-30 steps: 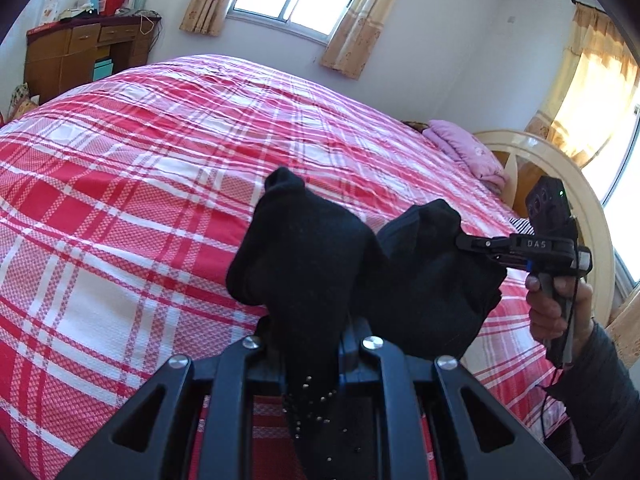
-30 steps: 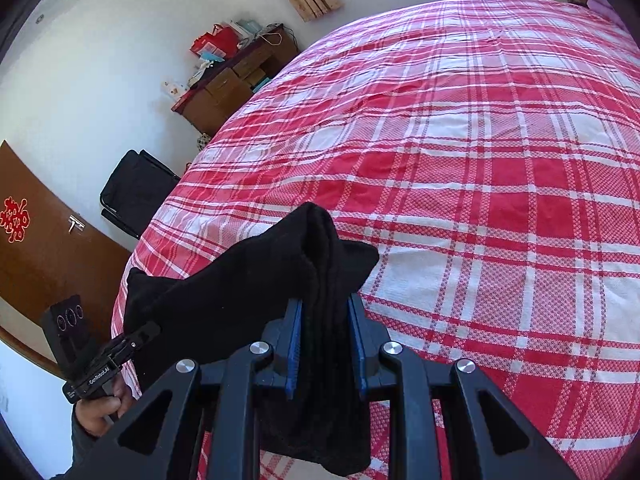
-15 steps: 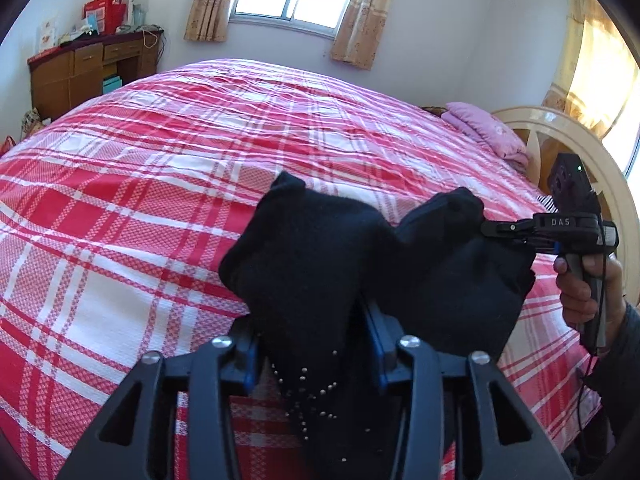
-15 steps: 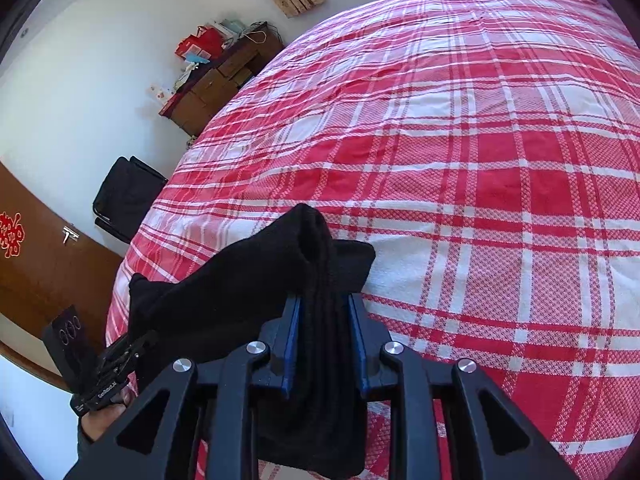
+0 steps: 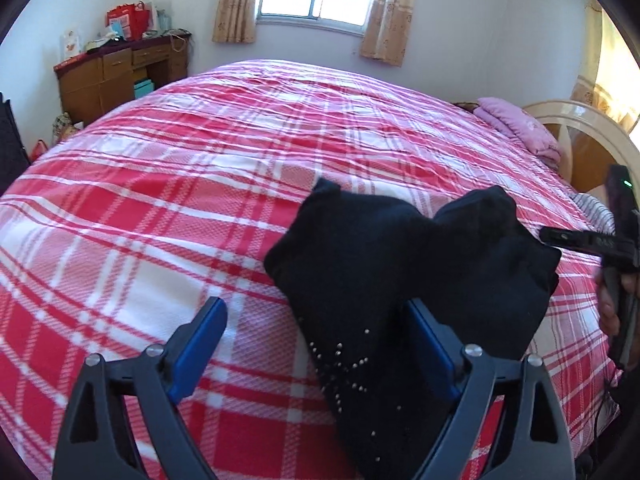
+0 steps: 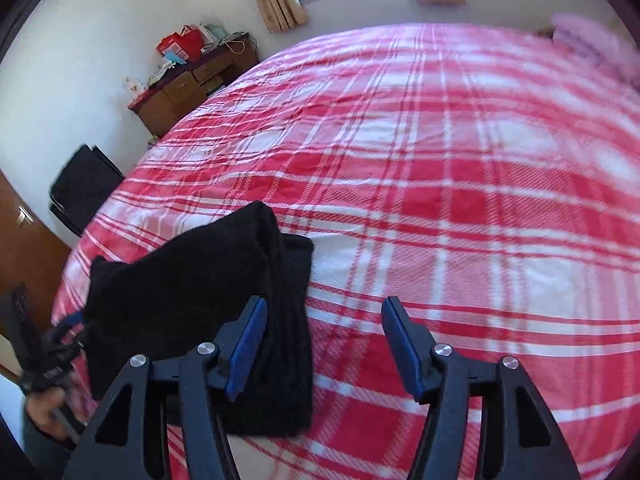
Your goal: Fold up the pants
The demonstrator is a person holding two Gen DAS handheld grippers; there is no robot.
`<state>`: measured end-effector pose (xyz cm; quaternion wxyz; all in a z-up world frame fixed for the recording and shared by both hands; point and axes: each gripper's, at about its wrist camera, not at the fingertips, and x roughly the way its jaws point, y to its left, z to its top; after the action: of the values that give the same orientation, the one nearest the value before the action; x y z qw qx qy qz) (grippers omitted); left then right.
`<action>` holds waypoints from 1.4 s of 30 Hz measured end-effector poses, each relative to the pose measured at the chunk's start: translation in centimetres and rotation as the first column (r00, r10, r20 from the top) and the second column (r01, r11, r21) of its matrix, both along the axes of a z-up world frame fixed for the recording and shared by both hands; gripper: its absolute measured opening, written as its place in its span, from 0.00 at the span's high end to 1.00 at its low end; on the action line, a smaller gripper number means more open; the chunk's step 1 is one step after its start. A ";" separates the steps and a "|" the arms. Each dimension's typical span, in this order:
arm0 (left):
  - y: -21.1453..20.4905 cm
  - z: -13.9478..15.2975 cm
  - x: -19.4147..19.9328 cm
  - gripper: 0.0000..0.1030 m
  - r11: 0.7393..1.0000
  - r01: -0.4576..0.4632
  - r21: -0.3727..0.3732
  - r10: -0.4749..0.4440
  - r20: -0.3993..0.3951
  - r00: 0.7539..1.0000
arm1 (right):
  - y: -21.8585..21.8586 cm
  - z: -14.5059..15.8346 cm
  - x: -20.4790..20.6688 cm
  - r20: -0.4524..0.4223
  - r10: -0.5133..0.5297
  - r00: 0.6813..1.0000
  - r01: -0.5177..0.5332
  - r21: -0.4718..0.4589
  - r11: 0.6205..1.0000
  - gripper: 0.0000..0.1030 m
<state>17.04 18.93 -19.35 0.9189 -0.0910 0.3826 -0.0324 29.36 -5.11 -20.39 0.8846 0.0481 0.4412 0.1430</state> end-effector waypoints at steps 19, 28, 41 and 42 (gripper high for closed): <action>-4.4 6.0 -6.2 0.02 0.994 0.082 0.075 -0.093 0.146 0.985 | -3.5 7.9 -16.3 0.247 -0.034 0.968 0.065 -0.120 0.991 0.36; -5.8 7.0 -7.2 0.02 0.989 0.103 0.109 -0.123 0.196 0.973 | -2.0 10.5 -18.9 0.350 -0.002 0.937 0.053 -0.136 0.989 0.34; -5.3 7.4 -7.5 0.01 0.990 0.082 0.115 -0.106 0.221 0.970 | -0.6 9.7 -19.4 0.349 0.029 0.937 0.032 -0.168 0.985 0.34; -5.3 7.3 -7.5 0.01 0.990 0.082 0.115 -0.106 0.221 0.970 | -0.7 9.8 -19.3 0.350 0.026 0.937 0.033 -0.163 0.986 0.34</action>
<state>9.51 13.66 -12.01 0.9574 -0.0198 0.2803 -0.0657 10.01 -5.83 -10.64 0.9502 -0.0514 0.2869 0.1105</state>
